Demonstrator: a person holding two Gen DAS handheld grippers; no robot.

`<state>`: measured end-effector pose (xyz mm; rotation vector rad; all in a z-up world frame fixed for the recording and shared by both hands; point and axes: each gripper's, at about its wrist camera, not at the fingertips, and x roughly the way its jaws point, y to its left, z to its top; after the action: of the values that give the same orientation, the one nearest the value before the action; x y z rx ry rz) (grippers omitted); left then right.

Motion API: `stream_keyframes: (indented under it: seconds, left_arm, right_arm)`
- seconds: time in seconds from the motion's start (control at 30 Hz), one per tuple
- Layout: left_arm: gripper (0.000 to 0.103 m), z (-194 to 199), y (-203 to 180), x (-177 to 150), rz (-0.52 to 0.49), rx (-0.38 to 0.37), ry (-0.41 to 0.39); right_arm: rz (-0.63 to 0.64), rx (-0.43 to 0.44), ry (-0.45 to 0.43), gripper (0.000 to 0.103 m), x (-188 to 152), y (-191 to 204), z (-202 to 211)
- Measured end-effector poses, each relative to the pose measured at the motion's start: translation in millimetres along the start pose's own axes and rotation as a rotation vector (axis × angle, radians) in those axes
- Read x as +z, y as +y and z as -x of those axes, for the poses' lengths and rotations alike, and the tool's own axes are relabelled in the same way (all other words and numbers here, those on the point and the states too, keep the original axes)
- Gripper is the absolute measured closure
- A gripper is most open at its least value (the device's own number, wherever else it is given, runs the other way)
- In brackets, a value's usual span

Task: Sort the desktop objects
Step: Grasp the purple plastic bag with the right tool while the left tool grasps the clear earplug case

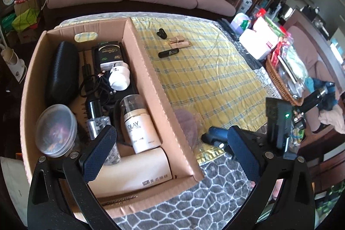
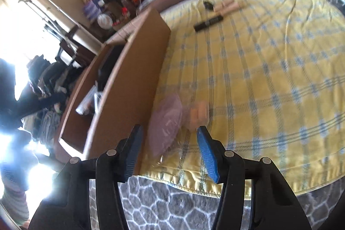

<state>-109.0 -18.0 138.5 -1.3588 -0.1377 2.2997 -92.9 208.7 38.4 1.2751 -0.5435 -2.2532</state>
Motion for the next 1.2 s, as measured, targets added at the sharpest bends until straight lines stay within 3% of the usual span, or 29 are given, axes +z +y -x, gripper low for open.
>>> stream_keyframes:
  seconds: [0.2,0.33,0.43,0.53,0.67,0.83,1.03,1.1,1.17,1.2]
  left_arm:
    - [0.0,-12.0,-5.4,1.9,-0.001,-0.012,0.015]
    - [0.0,-15.8,-11.3,3.1,-0.013,-0.011,0.02]
    - [0.0,-18.5,-18.1,5.0,-0.023,-0.007,0.026]
    - [0.0,-20.9,-26.9,8.3,-0.041,0.002,0.03]
    - [0.0,-27.9,-45.8,16.6,-0.094,0.013,0.052]
    - [0.013,-73.2,-87.2,27.9,-0.311,0.085,0.229]
    - [0.015,-139.5,-117.4,22.6,-0.63,0.228,0.424]
    - [0.031,-158.3,-116.8,21.6,-0.667,0.268,0.472]
    - [0.041,-170.9,-117.2,18.3,-0.686,0.286,0.499]
    - [0.041,-177.3,-117.9,15.5,-0.703,0.287,0.51]
  right_arm:
    - [-0.012,0.025,0.065,0.048,-6.3,0.0,-24.8]
    - [0.004,0.036,0.084,0.069,-10.5,0.0,-37.6]
    - [-0.015,0.066,0.065,0.083,-9.5,-5.9,-35.3]
    - [-0.045,0.089,0.014,0.089,-8.1,-11.9,-22.8]
    - [-0.072,0.103,-0.079,0.09,-2.0,-19.8,8.8]
    - [-0.078,0.01,-0.216,0.09,4.9,-37.0,67.2]
    - [-0.149,-0.013,-0.293,0.09,1.4,-69.0,110.2]
    - [-0.156,-0.013,-0.301,0.09,1.0,-74.3,117.1]
    - [-0.157,-0.009,-0.299,0.089,1.3,-79.5,121.5]
    - [-0.155,-0.008,-0.295,0.089,3.9,-80.2,121.6]
